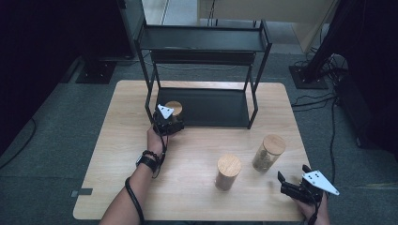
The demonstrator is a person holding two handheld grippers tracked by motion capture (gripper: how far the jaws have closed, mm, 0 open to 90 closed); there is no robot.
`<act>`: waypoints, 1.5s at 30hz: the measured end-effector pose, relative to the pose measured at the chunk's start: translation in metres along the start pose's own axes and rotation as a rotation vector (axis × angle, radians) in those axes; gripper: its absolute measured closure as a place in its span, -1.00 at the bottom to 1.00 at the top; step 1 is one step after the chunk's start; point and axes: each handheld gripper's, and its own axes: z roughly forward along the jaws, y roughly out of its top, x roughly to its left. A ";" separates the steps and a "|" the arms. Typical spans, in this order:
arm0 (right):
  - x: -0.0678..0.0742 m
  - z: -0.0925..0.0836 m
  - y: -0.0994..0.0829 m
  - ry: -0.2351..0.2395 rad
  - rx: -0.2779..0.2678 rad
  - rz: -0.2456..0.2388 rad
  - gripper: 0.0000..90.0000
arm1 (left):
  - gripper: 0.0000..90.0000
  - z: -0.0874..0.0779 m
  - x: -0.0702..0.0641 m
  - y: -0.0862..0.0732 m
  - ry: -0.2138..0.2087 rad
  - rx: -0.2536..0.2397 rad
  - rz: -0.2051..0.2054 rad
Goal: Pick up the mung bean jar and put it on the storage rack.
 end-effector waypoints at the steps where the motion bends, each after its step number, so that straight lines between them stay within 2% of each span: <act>1: 0.000 0.000 0.000 0.000 0.000 0.000 -0.94 | -0.44 0.000 0.000 0.000 0.000 0.000 0.000; 10: 0.000 0.000 0.000 -0.002 -0.001 0.002 -0.95 | -0.43 0.010 0.002 0.005 0.010 0.011 -0.024; 15: 0.000 0.000 0.000 -0.003 0.000 0.003 -0.94 | -0.44 0.015 0.002 0.006 0.019 0.001 -0.028; 22: 0.000 0.000 0.000 -0.004 0.000 0.004 -0.94 | -0.44 0.021 0.002 0.007 0.035 -0.002 -0.023; 24: 0.000 0.000 0.000 -0.004 0.000 0.004 -0.94 | -0.44 0.024 0.001 0.006 0.048 0.000 0.002; 45: -0.001 0.000 0.000 -0.001 -0.003 0.010 -0.94 | -0.44 0.043 0.001 0.017 0.082 -0.002 -0.023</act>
